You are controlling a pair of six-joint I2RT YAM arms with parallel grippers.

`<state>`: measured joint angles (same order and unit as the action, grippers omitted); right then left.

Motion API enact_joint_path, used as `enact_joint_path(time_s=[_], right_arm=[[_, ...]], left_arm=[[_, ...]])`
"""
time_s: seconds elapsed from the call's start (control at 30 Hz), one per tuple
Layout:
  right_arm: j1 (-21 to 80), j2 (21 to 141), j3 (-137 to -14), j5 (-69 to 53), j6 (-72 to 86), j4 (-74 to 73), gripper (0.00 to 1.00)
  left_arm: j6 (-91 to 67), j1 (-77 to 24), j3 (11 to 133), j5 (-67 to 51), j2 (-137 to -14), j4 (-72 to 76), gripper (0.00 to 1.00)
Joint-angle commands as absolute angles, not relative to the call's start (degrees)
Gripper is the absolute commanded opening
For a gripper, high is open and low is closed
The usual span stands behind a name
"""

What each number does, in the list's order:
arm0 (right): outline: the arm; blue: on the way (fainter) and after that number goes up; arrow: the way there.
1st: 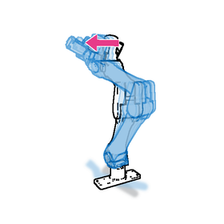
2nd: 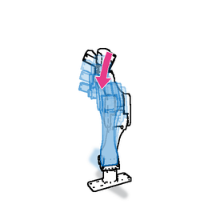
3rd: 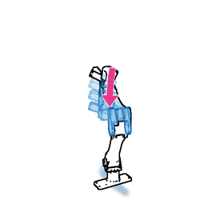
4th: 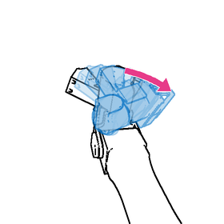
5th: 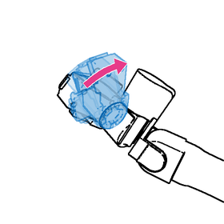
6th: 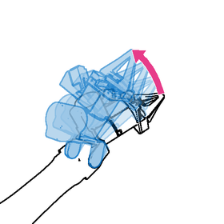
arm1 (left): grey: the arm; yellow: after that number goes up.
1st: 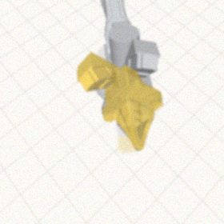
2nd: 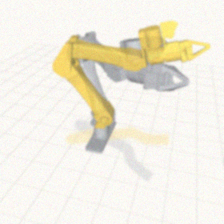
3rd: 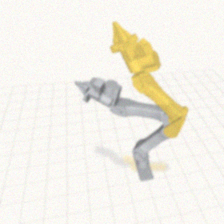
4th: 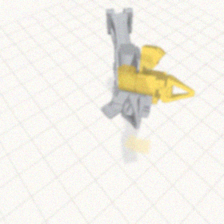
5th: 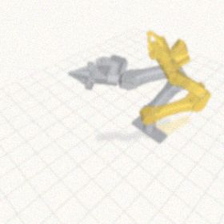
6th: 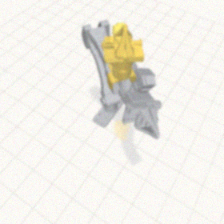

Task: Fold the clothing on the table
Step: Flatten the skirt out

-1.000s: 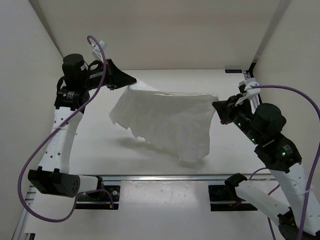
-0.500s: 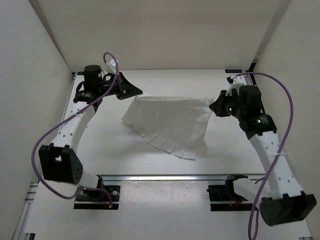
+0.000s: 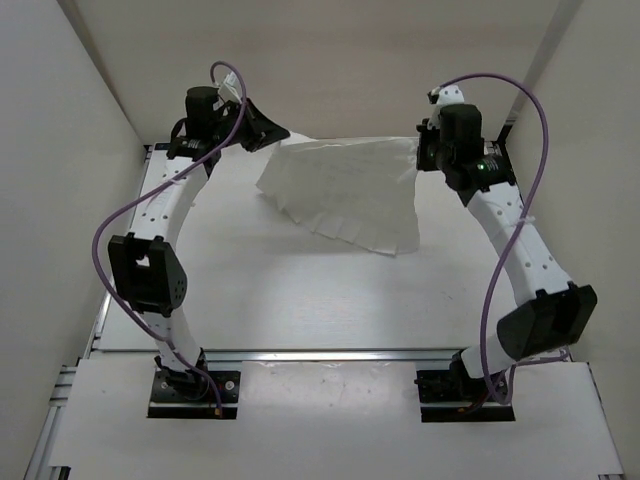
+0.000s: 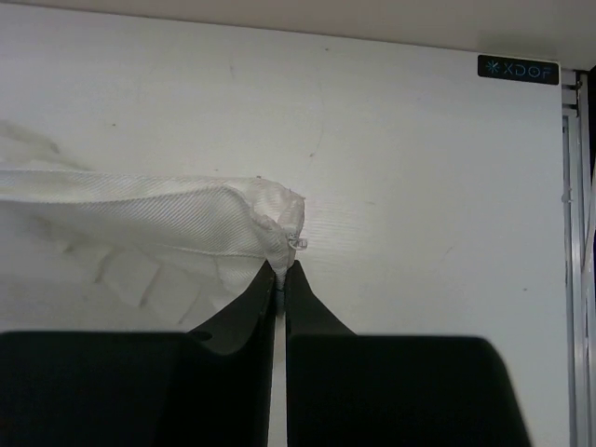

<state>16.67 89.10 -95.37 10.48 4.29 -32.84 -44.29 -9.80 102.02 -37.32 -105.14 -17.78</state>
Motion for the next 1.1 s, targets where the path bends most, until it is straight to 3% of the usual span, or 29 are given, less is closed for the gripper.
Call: enact_joint_path(time_s=[0.0,0.2,0.33,0.43,0.57,0.7,0.87,0.97,1.07], right_arm=[[17.66,81.32,-86.98,18.46,0.44,-26.4,0.0],[20.82,72.17,-70.52,10.56,4.39,-30.05,0.0],[32.4,57.96,-63.73,13.44,6.05,-30.85,0.0],[39.26,48.81,-64.16,16.07,7.73,-29.45,0.0],[40.43,42.29,-65.65,20.2,6.95,-26.63,0.0],[33.52,45.69,-66.62,16.29,4.92,-28.82,0.0],[8.4,52.45,-58.64,-6.65,9.31,-24.36,0.01],[2.91,58.07,-53.62,-11.25,10.2,-19.52,0.0],[1.85,66.23,-53.96,-11.42,9.14,-16.97,0.0]], left_arm=[[-41.93,-7.39,100.83,-34.28,-99.15,-16.08,0.0],[-41.49,-6.94,78.07,-37.7,-88.08,-13.27,0.0],[-43.32,-8.26,70.15,-44.97,-78.86,-10.82,0.0],[-45.35,-8.26,75.39,-49.74,-76.47,-9.67,0.0],[-44.39,-8.26,87.07,-53.7,-76.9,-11.34,0.0],[-47.54,-6.68,85.1,-55.55,-77.87,-6.26,0.0],[-64.13,-3.08,61.93,-56.87,-79.09,18.84,0.0],[-63.64,-2.11,56.26,-52.84,-82.43,18.73,0.0],[-58.38,-4.21,58.87,-48.8,-89.1,11.8,0.0]])
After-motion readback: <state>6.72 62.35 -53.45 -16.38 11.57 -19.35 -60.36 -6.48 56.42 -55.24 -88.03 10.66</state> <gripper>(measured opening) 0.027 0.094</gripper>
